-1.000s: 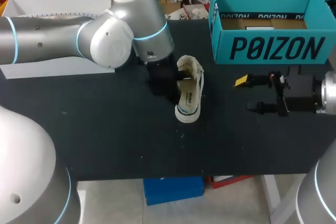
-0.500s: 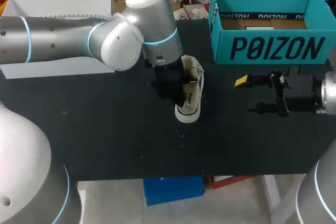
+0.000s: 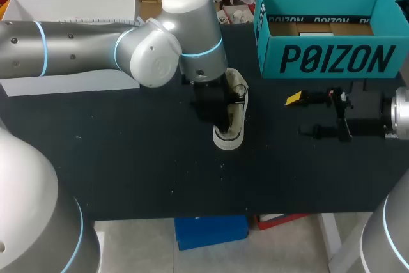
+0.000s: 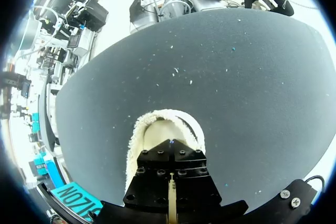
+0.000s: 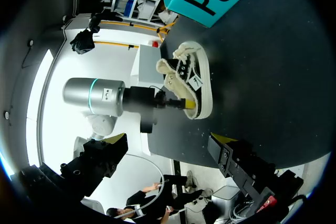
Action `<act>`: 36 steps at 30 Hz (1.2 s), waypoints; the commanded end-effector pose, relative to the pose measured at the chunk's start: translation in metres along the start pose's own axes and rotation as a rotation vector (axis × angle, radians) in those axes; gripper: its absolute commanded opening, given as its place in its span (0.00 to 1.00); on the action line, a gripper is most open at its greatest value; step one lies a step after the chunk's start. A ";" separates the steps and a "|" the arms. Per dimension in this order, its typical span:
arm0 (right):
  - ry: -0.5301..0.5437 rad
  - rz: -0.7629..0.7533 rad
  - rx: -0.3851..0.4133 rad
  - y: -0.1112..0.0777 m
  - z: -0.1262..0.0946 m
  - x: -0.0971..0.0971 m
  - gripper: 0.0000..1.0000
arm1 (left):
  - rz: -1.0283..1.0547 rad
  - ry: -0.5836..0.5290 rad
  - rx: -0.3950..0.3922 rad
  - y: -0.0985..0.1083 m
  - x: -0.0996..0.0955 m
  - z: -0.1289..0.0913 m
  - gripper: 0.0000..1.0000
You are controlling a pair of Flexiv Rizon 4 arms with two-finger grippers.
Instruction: Take the shoe out of the shoebox, open the shoe tongue, remove and reinsert the insole, then place the shoe into the shoebox
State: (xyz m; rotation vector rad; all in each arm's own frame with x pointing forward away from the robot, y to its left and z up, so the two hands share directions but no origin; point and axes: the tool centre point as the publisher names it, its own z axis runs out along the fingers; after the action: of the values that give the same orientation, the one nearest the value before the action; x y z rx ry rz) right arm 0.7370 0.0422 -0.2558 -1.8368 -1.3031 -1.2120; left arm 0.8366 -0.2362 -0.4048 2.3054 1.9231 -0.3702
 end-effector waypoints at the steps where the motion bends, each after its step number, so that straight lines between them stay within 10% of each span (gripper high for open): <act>1: -0.001 0.001 0.000 0.001 0.001 0.000 1.00 | -0.016 -0.027 -0.002 -0.009 0.006 -0.020 0.00; 14: -0.001 0.001 0.000 0.001 0.001 0.000 1.00 | -0.107 -0.197 -0.046 -0.024 0.024 -0.080 0.00; 27: -0.001 0.001 0.000 0.001 0.001 0.000 1.00 | -0.411 -0.942 -0.024 -0.015 0.033 -0.110 0.00; 36: -0.001 0.001 0.000 0.001 0.001 0.000 1.00 | -0.570 -1.215 -0.116 0.018 0.044 -0.123 0.00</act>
State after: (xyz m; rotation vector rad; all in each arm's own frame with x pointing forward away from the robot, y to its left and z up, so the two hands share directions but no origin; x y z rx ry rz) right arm 0.7371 0.0421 -0.2558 -1.8366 -1.3031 -1.2121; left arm 0.8704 -0.1701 -0.2910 1.5036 1.9588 -0.9958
